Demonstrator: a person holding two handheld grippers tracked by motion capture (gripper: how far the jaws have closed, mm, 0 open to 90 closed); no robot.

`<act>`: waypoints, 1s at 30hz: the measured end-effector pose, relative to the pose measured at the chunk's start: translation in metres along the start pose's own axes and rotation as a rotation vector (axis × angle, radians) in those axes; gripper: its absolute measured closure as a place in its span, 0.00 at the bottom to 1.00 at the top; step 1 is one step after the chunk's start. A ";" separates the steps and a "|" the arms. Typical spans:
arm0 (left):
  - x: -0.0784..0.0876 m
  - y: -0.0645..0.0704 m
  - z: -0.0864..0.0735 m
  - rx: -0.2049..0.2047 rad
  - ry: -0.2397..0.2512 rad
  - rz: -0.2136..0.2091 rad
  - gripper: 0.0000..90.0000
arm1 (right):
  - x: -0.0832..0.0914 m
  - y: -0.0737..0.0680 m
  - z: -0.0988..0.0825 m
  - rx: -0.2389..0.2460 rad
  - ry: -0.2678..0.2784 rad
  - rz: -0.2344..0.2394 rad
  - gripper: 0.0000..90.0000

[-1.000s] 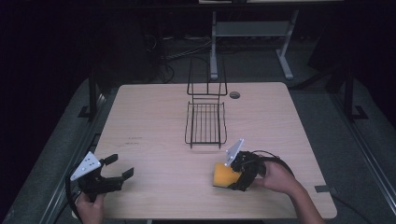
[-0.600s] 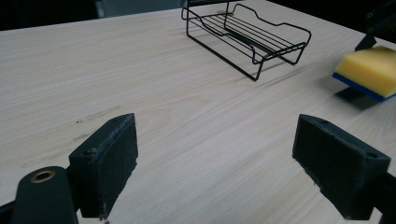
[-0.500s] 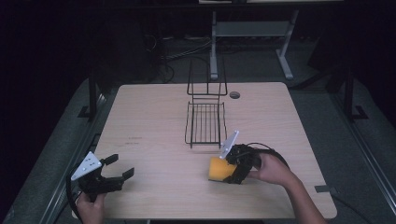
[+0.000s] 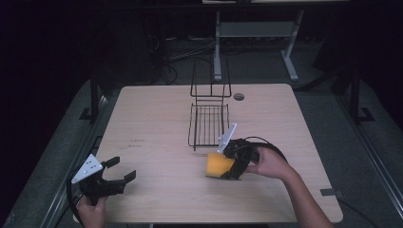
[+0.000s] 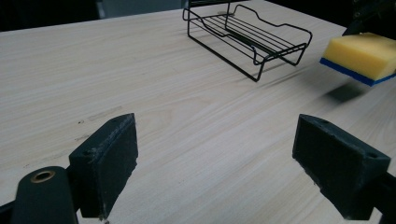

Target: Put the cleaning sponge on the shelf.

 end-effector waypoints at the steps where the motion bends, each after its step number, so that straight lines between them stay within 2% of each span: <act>1: 0.000 0.000 0.000 0.003 0.000 0.000 0.15 | 0.000 0.001 0.002 -0.002 -0.006 0.002 0.24; 9: 0.000 0.000 0.000 -0.002 -0.002 -0.002 0.15 | 0.000 0.007 0.008 0.006 -0.008 -0.002 0.24; 13: 0.001 -0.001 -0.001 0.006 0.002 0.003 0.15 | 0.000 0.010 0.011 -0.006 0.008 0.010 0.24; 18: 0.002 -0.001 0.000 0.002 0.003 0.004 0.15 | -0.001 0.012 0.015 0.007 0.001 0.009 0.24; 22: 0.001 -0.002 -0.001 0.006 0.001 0.003 0.15 | -0.001 0.017 0.022 0.010 0.006 0.008 0.24; 27: 0.001 -0.001 0.000 0.001 0.002 0.004 0.15 | -0.003 0.023 0.028 0.004 -0.013 0.004 0.24; 30: 0.002 -0.001 -0.001 0.005 0.006 0.003 0.15 | -0.004 0.028 0.035 0.021 0.000 0.007 0.24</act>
Point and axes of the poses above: each handheld gripper's, and its own axes: x roughly backward along the jaws, z roughly out of its top, y roughly to its right, the point moved 7 cm from there along -x, roughly forward along the jaws, and after that the axes turned 13 degrees about -z, right-handed, at the moved point
